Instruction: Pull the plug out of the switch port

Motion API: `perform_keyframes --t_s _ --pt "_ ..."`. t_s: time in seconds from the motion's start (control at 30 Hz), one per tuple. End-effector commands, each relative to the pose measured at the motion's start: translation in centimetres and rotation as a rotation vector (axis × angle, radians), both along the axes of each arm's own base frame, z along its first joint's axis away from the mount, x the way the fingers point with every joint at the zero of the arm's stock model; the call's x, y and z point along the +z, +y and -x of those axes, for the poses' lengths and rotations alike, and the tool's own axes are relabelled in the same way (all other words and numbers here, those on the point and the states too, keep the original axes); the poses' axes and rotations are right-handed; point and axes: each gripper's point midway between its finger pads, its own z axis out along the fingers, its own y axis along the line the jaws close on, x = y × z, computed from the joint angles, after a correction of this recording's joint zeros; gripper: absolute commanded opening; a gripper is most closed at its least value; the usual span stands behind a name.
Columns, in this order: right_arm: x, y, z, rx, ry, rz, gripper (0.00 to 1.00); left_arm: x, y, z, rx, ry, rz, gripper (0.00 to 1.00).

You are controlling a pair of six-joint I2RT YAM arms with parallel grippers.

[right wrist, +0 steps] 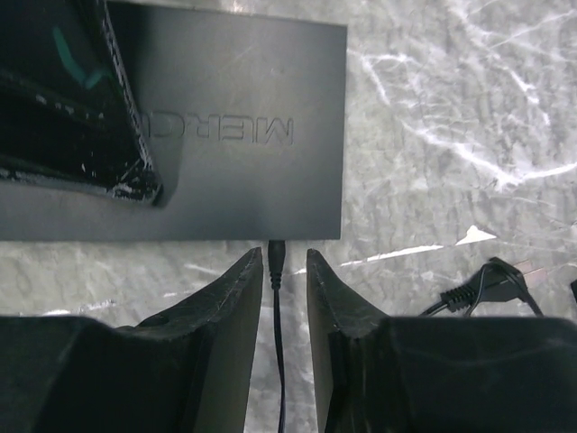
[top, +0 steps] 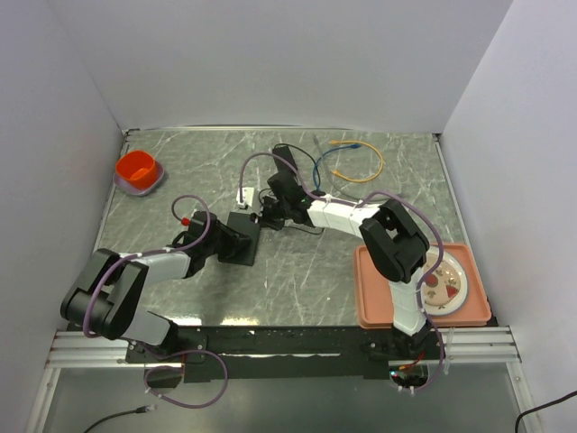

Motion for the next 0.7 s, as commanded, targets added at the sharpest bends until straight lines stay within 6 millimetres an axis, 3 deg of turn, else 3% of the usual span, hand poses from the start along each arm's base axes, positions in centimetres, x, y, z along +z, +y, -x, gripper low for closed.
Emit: perform_keyframes --t_s 0.0,0.17,0.47,0.67 --pt "0.0 0.4 -0.5 0.024 -0.010 0.024 0.34 -4.3 2.2 2.9 0.021 0.165 -0.116 0.21" --pt "-1.0 0.5 -0.6 0.027 0.037 0.072 0.34 -4.4 2.0 2.9 0.011 0.171 -0.117 0.21" --pt "-1.3 1.0 -1.1 0.037 0.070 0.098 0.33 -4.9 1.7 3.3 -0.008 0.184 -0.101 0.21" --pt "-1.0 0.7 -0.3 0.041 0.083 0.090 0.33 -5.1 1.7 3.5 -0.007 0.191 -0.096 0.21"
